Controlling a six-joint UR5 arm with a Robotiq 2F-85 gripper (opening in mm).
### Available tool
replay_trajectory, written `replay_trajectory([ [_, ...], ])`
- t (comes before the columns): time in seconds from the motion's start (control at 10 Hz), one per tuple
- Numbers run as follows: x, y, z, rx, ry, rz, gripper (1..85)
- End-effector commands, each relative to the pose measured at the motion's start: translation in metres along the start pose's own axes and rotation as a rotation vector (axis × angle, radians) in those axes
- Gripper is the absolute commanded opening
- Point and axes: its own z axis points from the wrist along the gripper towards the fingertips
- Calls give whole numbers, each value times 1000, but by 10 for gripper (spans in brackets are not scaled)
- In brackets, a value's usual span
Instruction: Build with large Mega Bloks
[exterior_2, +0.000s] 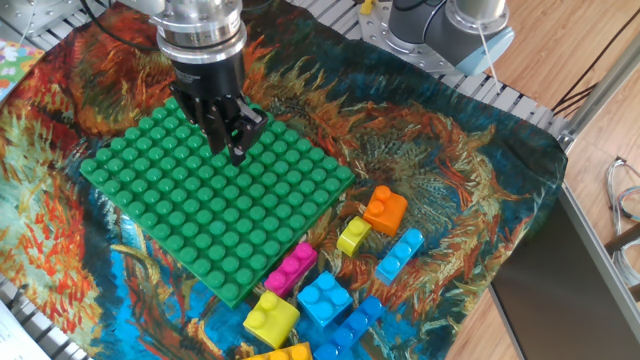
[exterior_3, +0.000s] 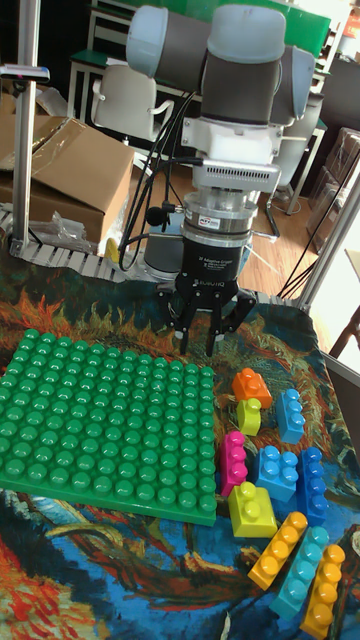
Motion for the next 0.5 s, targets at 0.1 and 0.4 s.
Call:
replay_trajectory([
  [0.1, -17, 27, 31, -6, 2, 14, 397],
  [0.4, -28, 41, 50, -19, -4, 53, 390],
])
